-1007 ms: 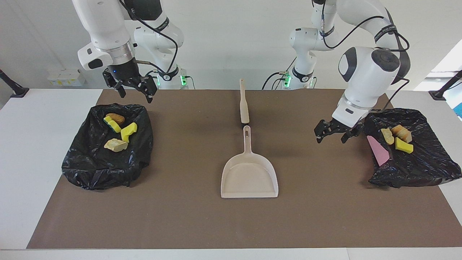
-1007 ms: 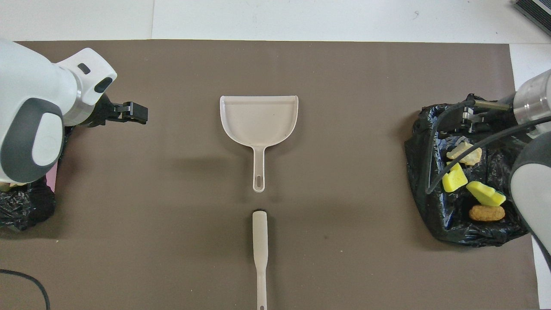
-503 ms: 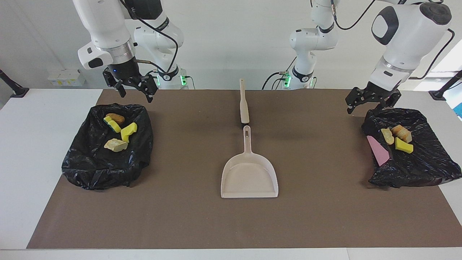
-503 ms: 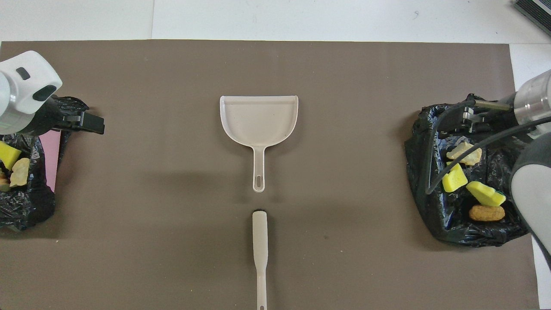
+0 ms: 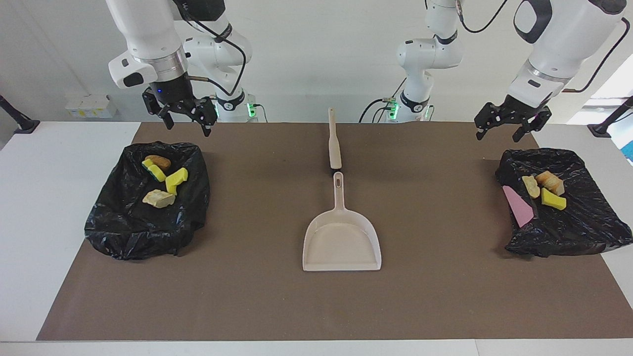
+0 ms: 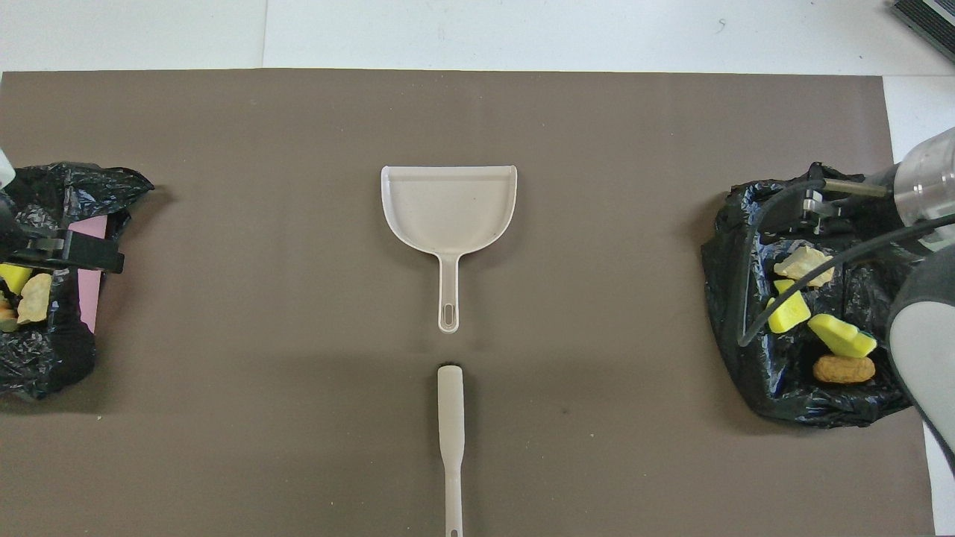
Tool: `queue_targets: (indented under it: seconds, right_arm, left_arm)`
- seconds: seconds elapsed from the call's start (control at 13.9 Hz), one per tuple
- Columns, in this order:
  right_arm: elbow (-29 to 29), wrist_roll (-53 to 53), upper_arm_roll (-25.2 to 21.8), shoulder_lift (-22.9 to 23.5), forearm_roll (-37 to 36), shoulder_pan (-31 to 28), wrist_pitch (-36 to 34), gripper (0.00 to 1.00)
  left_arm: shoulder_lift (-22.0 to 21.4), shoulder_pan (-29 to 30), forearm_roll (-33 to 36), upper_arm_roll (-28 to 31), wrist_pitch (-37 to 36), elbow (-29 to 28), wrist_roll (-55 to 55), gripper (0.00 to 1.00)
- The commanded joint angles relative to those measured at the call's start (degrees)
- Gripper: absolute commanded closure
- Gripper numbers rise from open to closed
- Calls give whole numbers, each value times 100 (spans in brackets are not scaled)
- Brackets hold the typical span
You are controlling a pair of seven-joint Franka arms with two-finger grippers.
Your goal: Sweep and dump trash in bin
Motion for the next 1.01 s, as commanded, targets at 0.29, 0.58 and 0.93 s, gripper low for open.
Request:
queue_targets:
  seconds: [0.29, 0.58, 0.93]
  right_arm:
    - [-41, -174, -72, -54, 114, 4, -83, 0]
    - [-68, -183, -63, -72, 140, -13, -127, 0]
    - [-85, -183, -54, -98, 140, -39, -154, 0]
  left_arm:
    - [59, 10, 75, -17, -102, 187, 77, 0]
    - [59, -8, 83, -17, -93, 178, 77, 0]
    - [50, 1, 66, -17, -84, 161, 77, 0]
